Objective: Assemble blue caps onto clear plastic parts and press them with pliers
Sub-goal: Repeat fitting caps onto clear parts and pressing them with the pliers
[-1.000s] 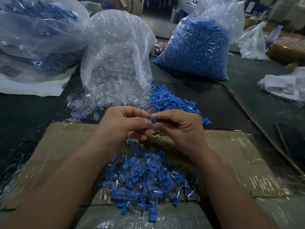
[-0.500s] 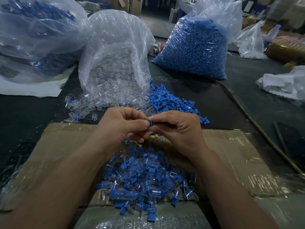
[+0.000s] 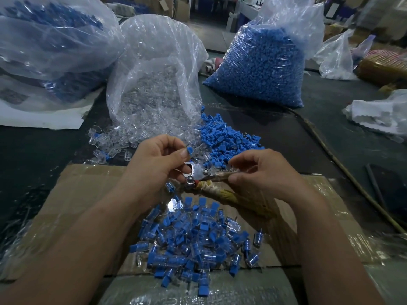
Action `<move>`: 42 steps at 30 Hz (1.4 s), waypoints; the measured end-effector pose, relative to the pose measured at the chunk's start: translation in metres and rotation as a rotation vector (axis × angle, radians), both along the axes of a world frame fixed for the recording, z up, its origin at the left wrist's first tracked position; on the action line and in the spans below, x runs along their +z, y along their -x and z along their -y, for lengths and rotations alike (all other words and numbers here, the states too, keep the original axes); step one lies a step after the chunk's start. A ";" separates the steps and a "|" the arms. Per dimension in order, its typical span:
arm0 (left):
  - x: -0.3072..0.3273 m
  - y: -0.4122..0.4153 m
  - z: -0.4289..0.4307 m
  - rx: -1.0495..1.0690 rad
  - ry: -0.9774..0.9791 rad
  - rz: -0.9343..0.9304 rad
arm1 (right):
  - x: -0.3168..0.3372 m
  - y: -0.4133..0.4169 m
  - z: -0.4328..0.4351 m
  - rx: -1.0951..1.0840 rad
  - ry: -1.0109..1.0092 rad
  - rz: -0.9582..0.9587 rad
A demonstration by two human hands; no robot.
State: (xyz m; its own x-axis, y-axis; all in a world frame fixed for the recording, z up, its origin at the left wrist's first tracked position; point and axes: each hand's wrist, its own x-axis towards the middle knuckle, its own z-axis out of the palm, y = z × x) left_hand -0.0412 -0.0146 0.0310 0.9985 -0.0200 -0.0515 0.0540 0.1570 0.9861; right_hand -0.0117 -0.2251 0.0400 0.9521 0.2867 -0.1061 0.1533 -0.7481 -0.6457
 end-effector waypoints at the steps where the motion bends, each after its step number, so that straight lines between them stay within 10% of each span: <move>1: 0.000 0.000 0.000 0.001 -0.008 0.008 | 0.000 0.000 0.000 0.011 0.051 -0.048; 22: -0.002 -0.002 0.001 0.031 -0.025 0.044 | -0.009 0.003 -0.025 0.105 0.519 0.142; 42: 0.000 -0.004 -0.001 0.256 -0.109 0.169 | -0.007 0.010 -0.030 0.065 0.123 0.356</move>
